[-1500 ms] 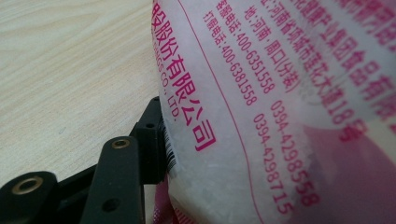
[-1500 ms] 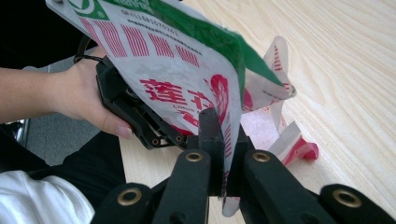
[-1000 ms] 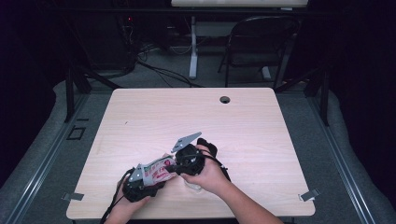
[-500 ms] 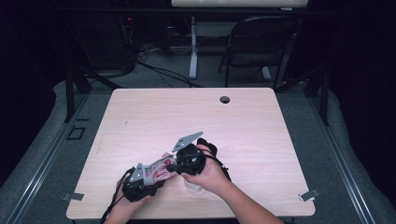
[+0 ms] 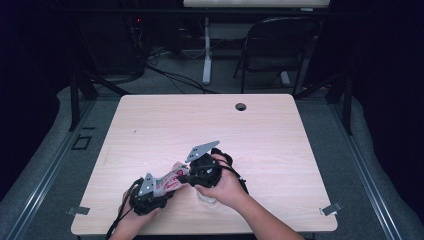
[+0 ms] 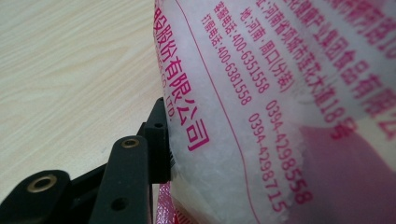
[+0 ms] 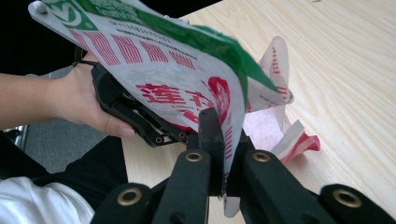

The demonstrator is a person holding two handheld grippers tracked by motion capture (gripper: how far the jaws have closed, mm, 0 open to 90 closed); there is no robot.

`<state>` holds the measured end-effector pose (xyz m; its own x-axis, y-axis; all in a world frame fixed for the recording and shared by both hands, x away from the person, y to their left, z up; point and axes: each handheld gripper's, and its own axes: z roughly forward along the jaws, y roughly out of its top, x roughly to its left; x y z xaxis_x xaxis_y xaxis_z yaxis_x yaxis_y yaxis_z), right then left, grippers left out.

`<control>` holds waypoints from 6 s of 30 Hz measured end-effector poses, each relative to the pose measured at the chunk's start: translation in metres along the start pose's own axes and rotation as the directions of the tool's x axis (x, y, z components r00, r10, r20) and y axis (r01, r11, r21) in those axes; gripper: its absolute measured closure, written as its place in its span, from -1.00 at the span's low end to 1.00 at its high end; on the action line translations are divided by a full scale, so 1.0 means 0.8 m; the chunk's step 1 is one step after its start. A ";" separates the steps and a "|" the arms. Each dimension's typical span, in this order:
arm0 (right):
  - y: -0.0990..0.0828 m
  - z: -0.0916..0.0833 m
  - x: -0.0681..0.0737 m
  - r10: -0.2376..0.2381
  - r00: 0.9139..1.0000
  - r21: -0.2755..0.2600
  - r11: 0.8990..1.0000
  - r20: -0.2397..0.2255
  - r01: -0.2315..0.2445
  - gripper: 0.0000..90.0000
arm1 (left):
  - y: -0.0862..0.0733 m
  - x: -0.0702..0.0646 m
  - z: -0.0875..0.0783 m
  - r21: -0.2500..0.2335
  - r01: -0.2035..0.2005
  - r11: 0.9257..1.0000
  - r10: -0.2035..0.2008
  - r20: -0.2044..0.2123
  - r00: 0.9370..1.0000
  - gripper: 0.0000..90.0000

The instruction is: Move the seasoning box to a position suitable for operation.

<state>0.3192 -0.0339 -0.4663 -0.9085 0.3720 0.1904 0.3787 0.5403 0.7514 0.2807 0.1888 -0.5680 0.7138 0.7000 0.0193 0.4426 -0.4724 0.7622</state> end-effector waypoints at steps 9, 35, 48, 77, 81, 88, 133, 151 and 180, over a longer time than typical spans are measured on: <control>-0.001 -0.011 0.002 0.001 1.000 -0.031 1.000 0.009 -0.001 1.00 | 0.013 -0.006 -0.007 0.000 -0.040 0.999 0.040 -0.055 0.998 0.25; -0.017 -0.066 -0.008 0.073 0.994 -0.127 0.990 0.081 -0.062 0.59 | 0.038 -0.005 0.003 -0.030 -0.093 0.995 0.091 -0.079 0.993 0.28; -0.030 -0.092 -0.013 0.093 0.986 -0.174 0.982 0.138 -0.069 0.35 | 0.052 -0.006 0.008 -0.037 -0.144 0.989 0.140 -0.104 0.985 0.29; -0.041 -0.128 -0.007 0.018 0.974 -0.222 0.975 0.225 0.033 0.12 | 0.080 -0.017 0.021 0.005 -0.235 0.972 0.234 -0.125 0.964 0.29; -0.040 -0.127 -0.009 0.022 0.973 -0.227 0.973 0.228 0.031 0.12 | 0.088 -0.017 0.021 0.040 -0.275 0.961 0.278 -0.132 0.951 0.29; -0.037 -0.129 -0.007 0.015 0.973 -0.238 0.970 0.230 0.041 0.12 | 0.093 -0.010 0.019 0.056 -0.287 0.956 0.293 -0.143 0.946 0.29; -0.025 -0.127 0.014 -0.025 0.984 -0.237 0.969 0.177 0.067 0.59 | 0.122 -0.020 0.005 0.203 -0.521 0.829 0.559 -0.270 0.784 0.31; -0.028 -0.126 0.007 0.026 0.990 -0.244 0.970 0.141 0.009 1.00 | 0.124 -0.025 0.004 0.211 -0.567 0.796 0.604 -0.319 0.730 0.33; -0.038 -0.118 -0.014 0.175 0.984 -0.239 0.957 0.033 -0.162 1.00 | 0.122 -0.025 0.001 0.233 -0.602 0.764 0.640 -0.391 0.661 0.35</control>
<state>0.3011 -0.1264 -0.4316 -0.8222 0.4850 0.2980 0.4675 0.2765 0.8396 0.3103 0.1279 -0.4943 0.5431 0.3702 0.7536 0.0351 -0.9068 0.4201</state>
